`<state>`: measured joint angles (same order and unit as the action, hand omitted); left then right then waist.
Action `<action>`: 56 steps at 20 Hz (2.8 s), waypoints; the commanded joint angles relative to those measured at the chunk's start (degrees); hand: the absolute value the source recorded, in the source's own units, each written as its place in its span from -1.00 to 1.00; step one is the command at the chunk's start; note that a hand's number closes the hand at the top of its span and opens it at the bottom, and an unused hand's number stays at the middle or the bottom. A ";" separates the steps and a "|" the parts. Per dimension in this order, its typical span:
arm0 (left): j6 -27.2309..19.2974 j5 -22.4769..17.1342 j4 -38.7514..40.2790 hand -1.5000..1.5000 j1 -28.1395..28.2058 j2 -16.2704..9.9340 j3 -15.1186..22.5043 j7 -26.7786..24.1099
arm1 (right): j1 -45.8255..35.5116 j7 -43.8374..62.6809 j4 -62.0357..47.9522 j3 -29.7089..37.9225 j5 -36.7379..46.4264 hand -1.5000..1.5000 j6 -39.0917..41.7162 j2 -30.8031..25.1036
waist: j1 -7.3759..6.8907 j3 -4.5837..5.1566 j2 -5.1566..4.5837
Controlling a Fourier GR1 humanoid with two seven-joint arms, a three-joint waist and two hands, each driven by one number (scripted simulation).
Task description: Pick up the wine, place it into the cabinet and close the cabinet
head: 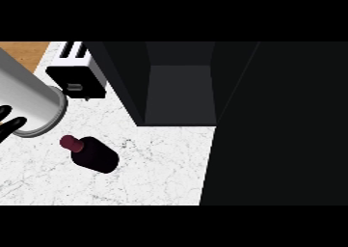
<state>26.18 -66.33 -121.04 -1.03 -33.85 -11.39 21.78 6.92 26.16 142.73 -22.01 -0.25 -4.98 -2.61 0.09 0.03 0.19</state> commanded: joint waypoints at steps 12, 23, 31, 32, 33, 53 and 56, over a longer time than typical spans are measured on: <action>-0.26 5.42 0.33 -1.00 0.19 3.56 -0.74 3.08 | -3.60 12.03 11.16 -5.32 7.98 -1.00 -7.25 -2.60 | 0.38 0.03 0.05; 6.65 12.21 12.10 -1.00 -4.22 6.77 1.07 0.93 | -9.44 15.35 11.66 -3.76 7.86 -1.00 -11.05 -5.43 | 0.89 0.05 -0.04; 12.71 19.89 19.61 -1.00 -2.99 10.49 0.48 -3.92 | -7.73 15.54 13.19 -10.55 12.39 -1.00 -15.04 -7.31 | 1.49 0.12 0.16; 13.13 25.06 20.30 -1.00 -2.75 13.39 1.86 -6.06 | -9.19 15.18 9.79 -11.91 13.21 -1.00 -15.28 -6.81 | 1.06 0.10 0.04; 15.91 24.28 19.99 -1.00 1.30 13.05 0.70 -7.17 | -8.40 15.90 11.93 -10.98 12.23 -1.00 -15.67 -7.68 | 0.85 0.12 0.16; 24.64 54.56 47.67 -1.00 -5.98 16.99 -3.20 -33.10 | -11.51 16.39 11.69 -13.58 12.56 -1.00 -20.38 -12.64 | 1.56 0.15 -0.04; 24.40 59.03 53.55 -1.00 -8.12 17.58 -2.50 -38.20 | -13.57 14.93 8.67 -13.60 12.21 -1.00 -21.16 -11.89 | 1.37 0.15 -0.17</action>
<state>49.79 -13.56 -74.92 -6.59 -16.77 -14.04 -9.35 -7.01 38.06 143.67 -34.16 5.65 -25.83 -13.97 1.36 0.14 0.16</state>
